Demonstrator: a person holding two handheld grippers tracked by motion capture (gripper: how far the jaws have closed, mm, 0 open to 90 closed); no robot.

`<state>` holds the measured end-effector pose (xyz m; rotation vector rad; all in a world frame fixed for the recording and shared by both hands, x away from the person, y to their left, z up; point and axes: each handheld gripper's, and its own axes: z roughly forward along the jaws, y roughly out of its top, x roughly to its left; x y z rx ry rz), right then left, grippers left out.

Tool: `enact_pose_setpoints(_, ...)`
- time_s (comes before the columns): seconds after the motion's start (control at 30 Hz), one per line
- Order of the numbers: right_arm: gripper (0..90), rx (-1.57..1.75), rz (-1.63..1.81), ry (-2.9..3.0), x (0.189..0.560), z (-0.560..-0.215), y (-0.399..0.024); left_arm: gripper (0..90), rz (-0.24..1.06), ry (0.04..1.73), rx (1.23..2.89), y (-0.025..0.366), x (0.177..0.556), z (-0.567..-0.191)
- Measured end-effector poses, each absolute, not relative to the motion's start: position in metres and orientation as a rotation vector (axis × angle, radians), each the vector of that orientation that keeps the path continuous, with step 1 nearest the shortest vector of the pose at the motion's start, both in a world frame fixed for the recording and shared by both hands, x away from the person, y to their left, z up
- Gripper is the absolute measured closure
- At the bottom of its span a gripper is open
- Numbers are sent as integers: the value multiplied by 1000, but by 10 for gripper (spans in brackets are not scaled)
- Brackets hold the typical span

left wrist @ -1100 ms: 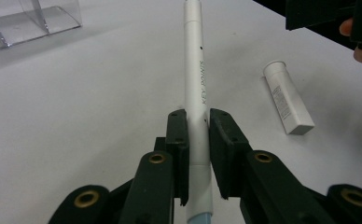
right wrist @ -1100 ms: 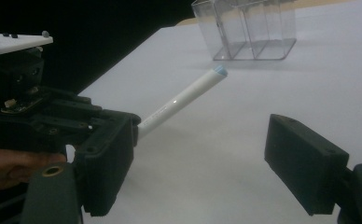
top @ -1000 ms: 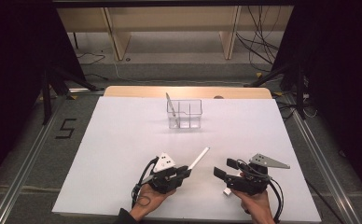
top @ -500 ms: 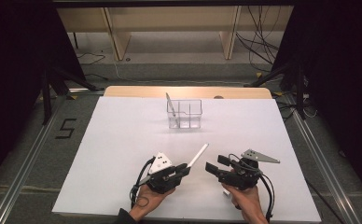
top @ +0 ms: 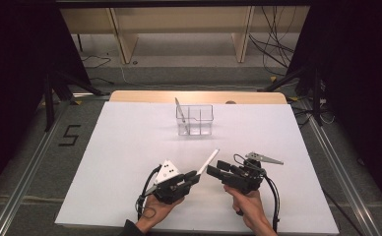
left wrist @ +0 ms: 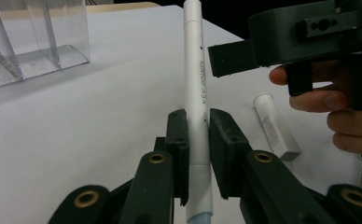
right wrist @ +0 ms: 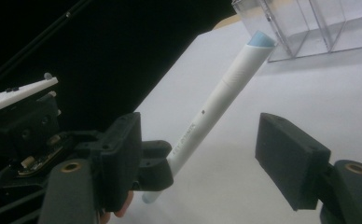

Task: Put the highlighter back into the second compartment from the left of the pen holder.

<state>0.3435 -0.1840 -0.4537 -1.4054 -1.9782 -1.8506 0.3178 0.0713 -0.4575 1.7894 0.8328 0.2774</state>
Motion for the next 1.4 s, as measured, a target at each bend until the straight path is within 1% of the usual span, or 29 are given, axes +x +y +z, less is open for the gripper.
enact_pose_setpoints(0.53, 524, -1396, -1824, -1794, 355, -458, -178, 778, 268, 815, 1776, 69, 314, -455)
enact_pose_setpoints(0.87, 630, -1386, -1820, -1756, 358, -460, -176, 778, 266, 800, 1767, 69, 312, -454)
enact_pose_setpoints(1.13, 734, -1385, -1816, -1743, 357, -460, -176, 777, 271, 791, 1759, 69, 311, -454)
enact_pose_setpoints(1.3, 781, -1364, -1825, -1718, 357, -459, -176, 775, 261, 789, 1757, 68, 311, -455)
enact_pose_setpoints(1.4, 787, -1351, -1836, -1728, 356, -458, -175, 768, 239, 794, 1741, 68, 312, -456)
